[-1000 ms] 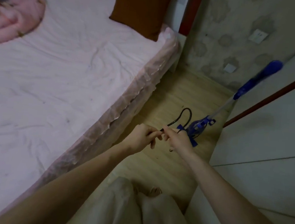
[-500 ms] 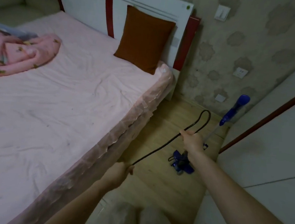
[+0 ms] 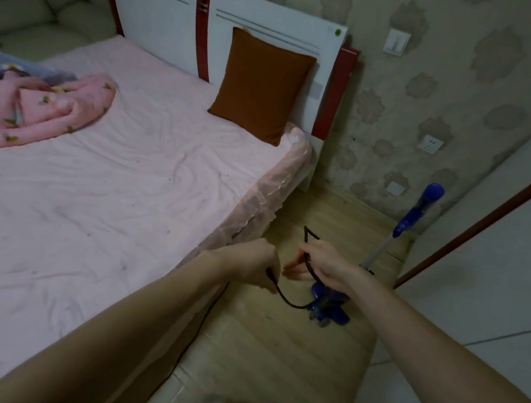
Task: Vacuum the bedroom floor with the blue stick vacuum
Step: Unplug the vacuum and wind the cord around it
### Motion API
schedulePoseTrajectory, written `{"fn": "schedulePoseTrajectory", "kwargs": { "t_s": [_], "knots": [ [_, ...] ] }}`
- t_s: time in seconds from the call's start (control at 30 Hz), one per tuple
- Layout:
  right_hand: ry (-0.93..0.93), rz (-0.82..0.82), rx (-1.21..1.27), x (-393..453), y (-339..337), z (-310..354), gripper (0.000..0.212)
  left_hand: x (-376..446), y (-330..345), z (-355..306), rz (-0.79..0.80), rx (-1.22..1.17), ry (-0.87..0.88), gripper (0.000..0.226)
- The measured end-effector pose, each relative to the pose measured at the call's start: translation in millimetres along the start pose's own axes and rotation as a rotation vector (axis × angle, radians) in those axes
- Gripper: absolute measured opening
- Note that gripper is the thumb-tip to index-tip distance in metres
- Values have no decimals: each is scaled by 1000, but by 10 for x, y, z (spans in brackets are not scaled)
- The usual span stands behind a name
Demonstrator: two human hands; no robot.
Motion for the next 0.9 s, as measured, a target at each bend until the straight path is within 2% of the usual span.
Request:
{"fn": "schedulePoseTrajectory", "kwargs": {
  "t_s": [0.17, 0.33, 0.47, 0.6, 0.73, 0.83, 0.9],
  "knots": [
    [-17, 32, -219, -141, 99, -39, 34, 27, -314, 72, -135, -79, 28, 22],
    [-22, -35, -211, -94, -69, -39, 28, -141, -5, 205, -96, -283, -51, 25],
    [25, 52, -245, -218, -157, -133, 23, -230, 317, 208, -69, -187, -98, 27],
    [-14, 126, -232, -245, -20, -106, 29, -126, 12, 30, -145, -94, -20, 29],
    [-90, 130, -273, -240, 19, 56, 40, -57, -139, 131, -155, -146, -42, 31],
    [-166, 137, -222, -286, -58, 125, 39, -124, 150, 327, -124, -217, -109, 28],
    [-202, 81, -97, -321, -173, 175, 39, -222, 576, 491, -87, -280, -240, 27]
  ]
}}
Point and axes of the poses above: each hand's wrist, its own x-axis towards the middle knuckle, its own y-axis out of the palm, z = x × y, the point moved 1 cm from there along x, towards the middle knuckle, and after that the axes turned 1 degree about x, right-handed, at the moved point
